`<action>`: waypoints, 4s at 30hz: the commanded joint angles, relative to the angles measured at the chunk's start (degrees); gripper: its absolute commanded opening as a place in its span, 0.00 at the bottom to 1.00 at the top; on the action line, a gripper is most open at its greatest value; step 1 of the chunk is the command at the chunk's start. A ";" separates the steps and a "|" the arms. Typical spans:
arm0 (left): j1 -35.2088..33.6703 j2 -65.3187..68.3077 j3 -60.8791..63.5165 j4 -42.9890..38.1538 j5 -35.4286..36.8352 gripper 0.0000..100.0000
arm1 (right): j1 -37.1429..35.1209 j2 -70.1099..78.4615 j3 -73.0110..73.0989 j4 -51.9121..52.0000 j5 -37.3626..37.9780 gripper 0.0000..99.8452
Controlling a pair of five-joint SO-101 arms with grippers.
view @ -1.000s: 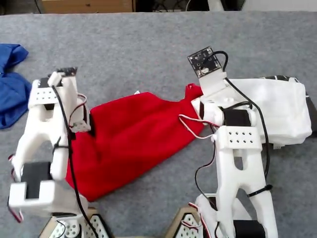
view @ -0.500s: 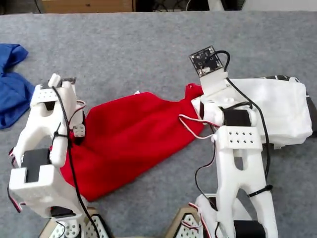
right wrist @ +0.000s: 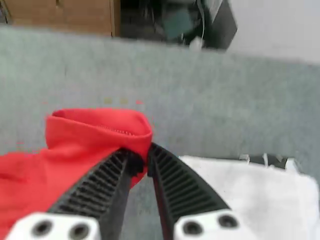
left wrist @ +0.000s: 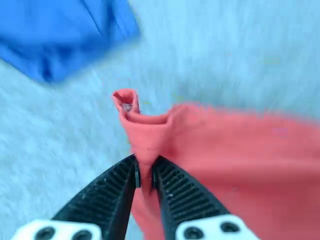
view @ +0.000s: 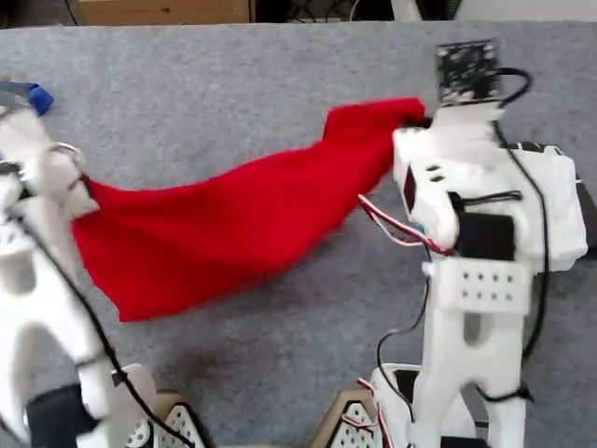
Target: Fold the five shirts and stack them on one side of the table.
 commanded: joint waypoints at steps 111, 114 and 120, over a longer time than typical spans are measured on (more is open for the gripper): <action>30.90 62.68 -34.77 16.79 10.81 0.30 | 5.98 -9.36 28.97 15.65 38.42 0.01; 30.90 62.95 -34.15 16.53 10.81 0.23 | 5.98 -9.36 28.79 15.47 38.42 0.01; 29.67 65.14 -36.35 15.74 10.73 0.02 | 5.98 -9.36 28.70 15.38 38.42 0.01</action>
